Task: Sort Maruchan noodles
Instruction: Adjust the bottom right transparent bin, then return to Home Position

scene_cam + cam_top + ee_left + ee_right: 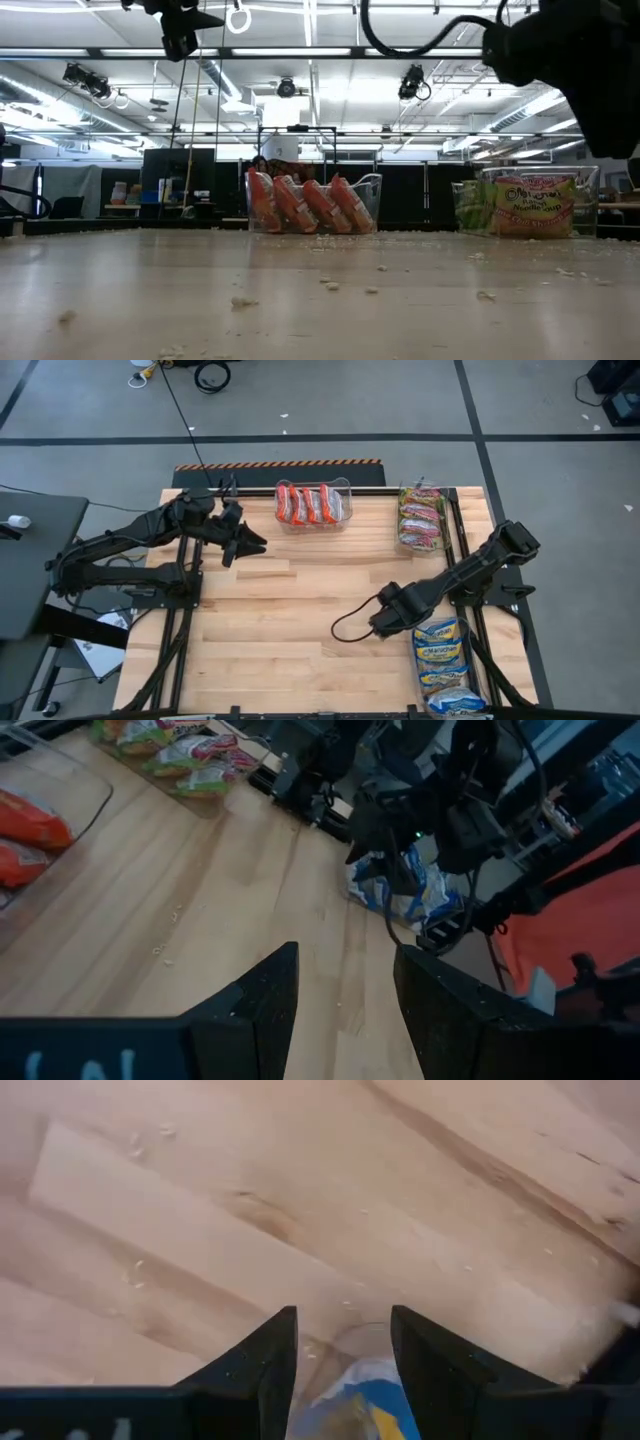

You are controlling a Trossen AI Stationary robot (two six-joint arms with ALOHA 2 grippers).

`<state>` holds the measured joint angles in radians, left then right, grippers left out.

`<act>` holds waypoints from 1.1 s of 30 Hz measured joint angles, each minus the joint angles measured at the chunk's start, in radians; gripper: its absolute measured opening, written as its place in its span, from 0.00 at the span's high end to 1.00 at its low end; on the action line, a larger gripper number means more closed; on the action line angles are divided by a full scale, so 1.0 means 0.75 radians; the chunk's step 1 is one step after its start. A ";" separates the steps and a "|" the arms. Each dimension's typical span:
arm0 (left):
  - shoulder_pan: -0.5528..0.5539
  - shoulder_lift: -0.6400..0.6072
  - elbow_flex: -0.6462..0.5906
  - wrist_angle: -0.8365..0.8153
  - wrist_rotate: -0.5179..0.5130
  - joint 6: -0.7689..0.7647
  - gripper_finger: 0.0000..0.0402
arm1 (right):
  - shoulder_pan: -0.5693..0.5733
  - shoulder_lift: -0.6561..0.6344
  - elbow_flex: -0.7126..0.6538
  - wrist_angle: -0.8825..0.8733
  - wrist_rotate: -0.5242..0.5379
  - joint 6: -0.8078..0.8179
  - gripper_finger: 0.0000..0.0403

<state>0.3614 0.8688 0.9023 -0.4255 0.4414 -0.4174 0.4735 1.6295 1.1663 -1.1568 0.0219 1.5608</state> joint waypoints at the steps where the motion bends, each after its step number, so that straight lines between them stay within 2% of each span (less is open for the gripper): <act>1: 0.000 -0.001 0.000 -0.001 -0.001 -0.015 0.57 | -0.006 0.000 0.000 0.018 -0.010 -0.033 0.58; 5: -0.002 -0.028 0.000 -0.050 -0.004 -0.022 0.57 | -0.011 0.001 -0.005 0.165 -0.168 -0.283 0.58; 8: -0.002 -0.048 0.000 -0.100 -0.026 -0.023 0.57 | -0.011 0.001 -0.021 0.235 -0.289 -0.389 0.58; 13: -0.003 -0.093 0.000 -0.135 -0.064 -0.028 0.57 | -0.014 0.001 -0.052 0.038 -0.316 -0.334 0.58; 16: -0.010 -0.133 0.000 -0.171 -0.100 0.009 0.57 | -0.024 -0.006 -0.048 0.038 -0.326 -0.341 0.58; 18: -0.010 -0.164 0.000 -0.216 -0.123 0.037 0.57 | -0.029 -0.022 -0.013 0.088 -0.297 -0.378 0.58; 25: -0.006 -0.273 0.000 -0.232 -0.125 0.105 0.57 | -0.014 -0.078 0.048 0.291 -0.054 -0.450 0.58; 30: 0.000 -0.311 0.000 -0.159 -0.110 0.143 0.57 | -0.024 -0.081 0.048 0.701 0.125 -0.759 0.59; 33: -0.001 -0.312 0.000 -0.069 -0.095 0.114 0.57 | -0.069 -0.081 0.048 0.996 0.161 -1.020 0.61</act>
<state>0.3606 0.6345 0.9020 -0.4775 0.3702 -0.3319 0.4221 1.5688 1.2022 -0.4095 0.1429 0.7957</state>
